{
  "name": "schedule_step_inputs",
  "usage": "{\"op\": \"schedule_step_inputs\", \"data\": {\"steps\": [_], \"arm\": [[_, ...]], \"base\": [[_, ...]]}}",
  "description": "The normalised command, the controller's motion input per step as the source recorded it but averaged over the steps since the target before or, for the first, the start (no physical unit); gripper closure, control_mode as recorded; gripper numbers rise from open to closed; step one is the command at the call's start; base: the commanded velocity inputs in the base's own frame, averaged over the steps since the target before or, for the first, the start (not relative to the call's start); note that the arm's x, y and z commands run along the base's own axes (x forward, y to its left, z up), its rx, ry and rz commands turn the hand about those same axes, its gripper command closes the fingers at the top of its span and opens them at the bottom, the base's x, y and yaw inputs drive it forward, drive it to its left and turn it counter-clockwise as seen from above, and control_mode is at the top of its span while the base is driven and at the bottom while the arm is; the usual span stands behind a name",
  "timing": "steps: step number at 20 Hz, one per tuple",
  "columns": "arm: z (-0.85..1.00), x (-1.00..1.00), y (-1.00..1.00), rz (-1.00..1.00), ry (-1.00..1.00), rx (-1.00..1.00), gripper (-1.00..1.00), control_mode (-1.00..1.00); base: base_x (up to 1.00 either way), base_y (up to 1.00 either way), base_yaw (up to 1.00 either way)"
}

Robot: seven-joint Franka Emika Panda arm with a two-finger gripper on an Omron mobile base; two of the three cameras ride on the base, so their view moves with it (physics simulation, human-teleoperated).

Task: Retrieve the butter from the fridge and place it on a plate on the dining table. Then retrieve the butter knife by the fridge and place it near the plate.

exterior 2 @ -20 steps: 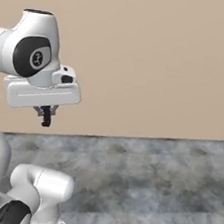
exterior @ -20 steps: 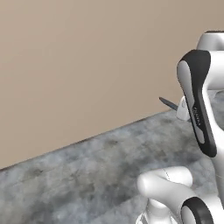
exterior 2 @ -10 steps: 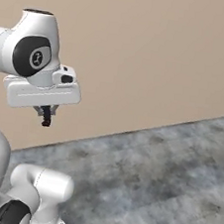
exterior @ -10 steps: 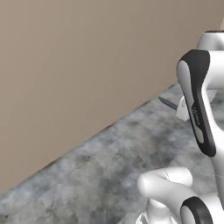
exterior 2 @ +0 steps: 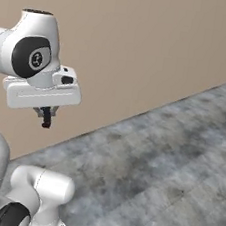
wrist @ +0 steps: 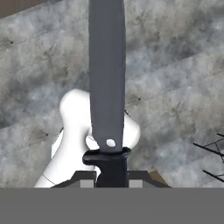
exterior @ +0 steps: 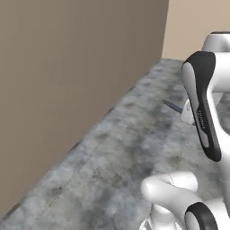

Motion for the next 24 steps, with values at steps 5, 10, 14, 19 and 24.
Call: {"op": "schedule_step_inputs", "data": {"steps": [5, 10, 14, 19, 24], "arm": [[0.00, 0.00, 0.00, 0.00, 0.00, 0.00, 1.00, 1.00], [0.00, 0.00, 0.00, 0.00, 0.00, 0.00, 1.00, 1.00], [0.00, 0.00, 0.00, 0.00, 0.00, 0.00, 1.00, 1.00], [0.00, 0.00, 0.00, 0.00, 0.00, 0.00, 1.00, 1.00], [0.00, 0.00, 0.00, 0.00, 0.00, 0.00, 1.00, 1.00]], "base": [[0.88, 0.03, -0.42], [0.94, 0.06, -0.33], [1.00, 0.01, -0.25], [0.96, -0.17, -0.16], [1.00, -0.05, -0.21]]}}
